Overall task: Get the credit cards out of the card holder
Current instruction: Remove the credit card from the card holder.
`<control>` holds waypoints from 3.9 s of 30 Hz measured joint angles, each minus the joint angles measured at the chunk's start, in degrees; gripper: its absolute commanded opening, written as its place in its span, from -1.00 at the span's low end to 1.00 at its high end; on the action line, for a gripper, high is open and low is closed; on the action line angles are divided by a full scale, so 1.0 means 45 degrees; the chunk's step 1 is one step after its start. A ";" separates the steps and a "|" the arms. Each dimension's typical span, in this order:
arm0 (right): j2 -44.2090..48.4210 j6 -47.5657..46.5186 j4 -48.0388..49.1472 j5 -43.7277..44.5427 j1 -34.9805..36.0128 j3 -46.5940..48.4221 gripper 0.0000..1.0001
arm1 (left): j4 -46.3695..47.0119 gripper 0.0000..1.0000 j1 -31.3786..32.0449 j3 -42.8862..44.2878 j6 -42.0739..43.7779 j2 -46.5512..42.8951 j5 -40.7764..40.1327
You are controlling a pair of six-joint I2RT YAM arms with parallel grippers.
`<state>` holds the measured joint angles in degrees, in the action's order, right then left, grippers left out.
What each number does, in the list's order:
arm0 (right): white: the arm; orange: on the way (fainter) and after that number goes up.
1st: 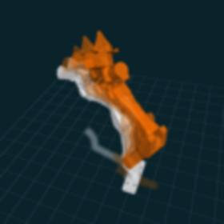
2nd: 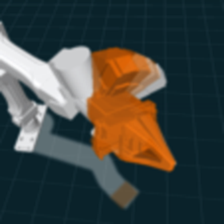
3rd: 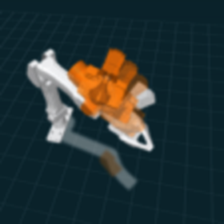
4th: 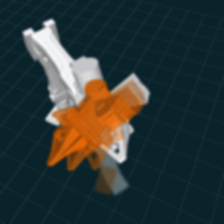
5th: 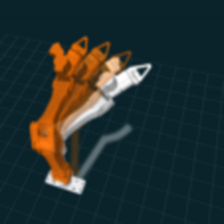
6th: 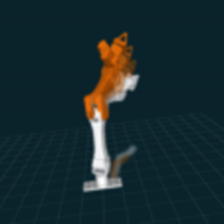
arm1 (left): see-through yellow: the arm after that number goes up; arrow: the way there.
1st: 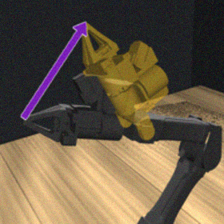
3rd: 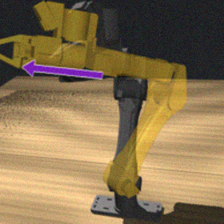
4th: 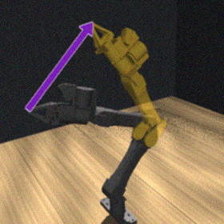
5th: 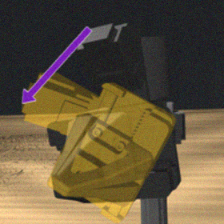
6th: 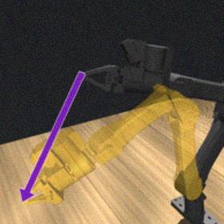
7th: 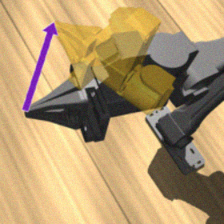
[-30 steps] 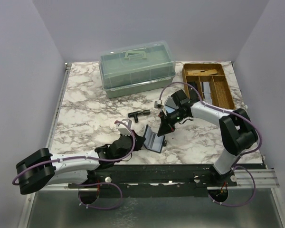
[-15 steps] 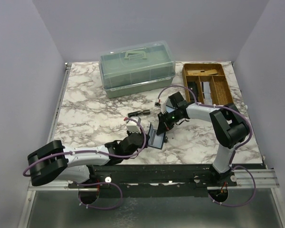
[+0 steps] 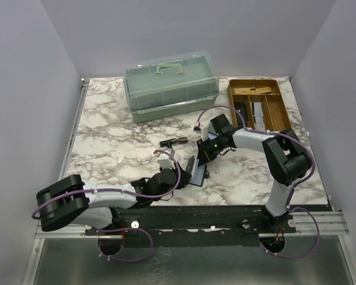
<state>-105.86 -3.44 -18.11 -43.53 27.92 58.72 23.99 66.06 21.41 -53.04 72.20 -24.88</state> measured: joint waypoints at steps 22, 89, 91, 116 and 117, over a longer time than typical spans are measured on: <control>0.1239 -0.1938 -0.0777 -0.0583 -0.1219 0.0155 -0.50 | -0.4046 0.02 -0.0350 -0.0495 -0.2531 -0.1749 -0.1681; 0.0457 -0.2259 -0.2093 -0.3575 -0.1919 0.1909 -0.32 | -0.3779 0.07 -0.0039 0.4265 0.3594 0.4410 -0.0787; 0.0486 -0.2273 -0.2118 -0.3580 -0.1928 0.1909 -0.32 | -0.3847 -0.09 -0.0010 0.4289 0.3361 0.4425 -0.0923; 0.0219 -0.4138 -0.2866 -0.3643 0.0491 0.1598 -0.40 | -0.0491 -0.37 -0.2220 -0.1554 -0.2375 -0.0228 0.1200; 0.0194 -0.4289 -0.2851 -0.3468 0.0782 0.1520 -0.43 | -0.0461 -0.35 -0.2278 -0.1724 -0.2599 -0.0389 0.1205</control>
<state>-104.99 -22.74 -30.94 -59.13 31.44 65.56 21.91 55.81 13.65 -64.73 70.46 -19.46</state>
